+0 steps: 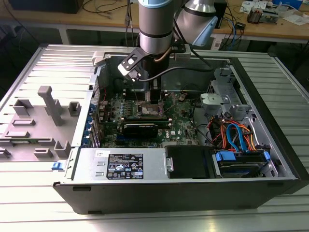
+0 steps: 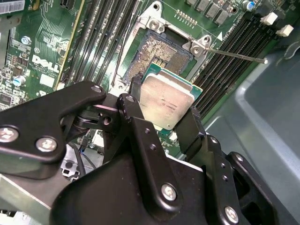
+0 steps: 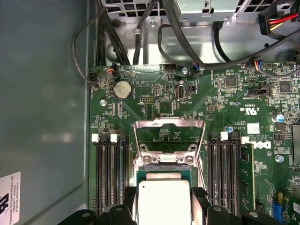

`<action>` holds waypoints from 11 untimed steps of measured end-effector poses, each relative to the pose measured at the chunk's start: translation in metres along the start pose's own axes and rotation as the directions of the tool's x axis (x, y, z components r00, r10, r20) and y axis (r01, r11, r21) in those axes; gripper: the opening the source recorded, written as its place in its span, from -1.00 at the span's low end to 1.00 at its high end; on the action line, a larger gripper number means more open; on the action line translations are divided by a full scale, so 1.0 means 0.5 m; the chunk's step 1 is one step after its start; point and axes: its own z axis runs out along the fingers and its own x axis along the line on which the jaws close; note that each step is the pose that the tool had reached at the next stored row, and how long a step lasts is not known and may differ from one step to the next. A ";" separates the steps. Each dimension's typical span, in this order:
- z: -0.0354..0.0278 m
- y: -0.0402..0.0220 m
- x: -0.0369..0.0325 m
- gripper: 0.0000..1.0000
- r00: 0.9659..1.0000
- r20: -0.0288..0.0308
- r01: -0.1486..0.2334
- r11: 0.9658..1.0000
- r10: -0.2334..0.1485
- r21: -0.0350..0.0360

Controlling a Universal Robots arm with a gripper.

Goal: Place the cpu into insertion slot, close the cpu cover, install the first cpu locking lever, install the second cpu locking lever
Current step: 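Place the cpu into insertion slot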

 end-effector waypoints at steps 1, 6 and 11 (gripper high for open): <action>0.000 0.000 0.000 0.09 1.000 0.000 0.000 1.000 0.000 0.000; 0.000 -0.001 0.000 0.09 1.000 0.000 0.000 1.000 0.000 0.000; 0.001 -0.003 0.000 0.09 1.000 0.000 0.000 1.000 0.000 0.000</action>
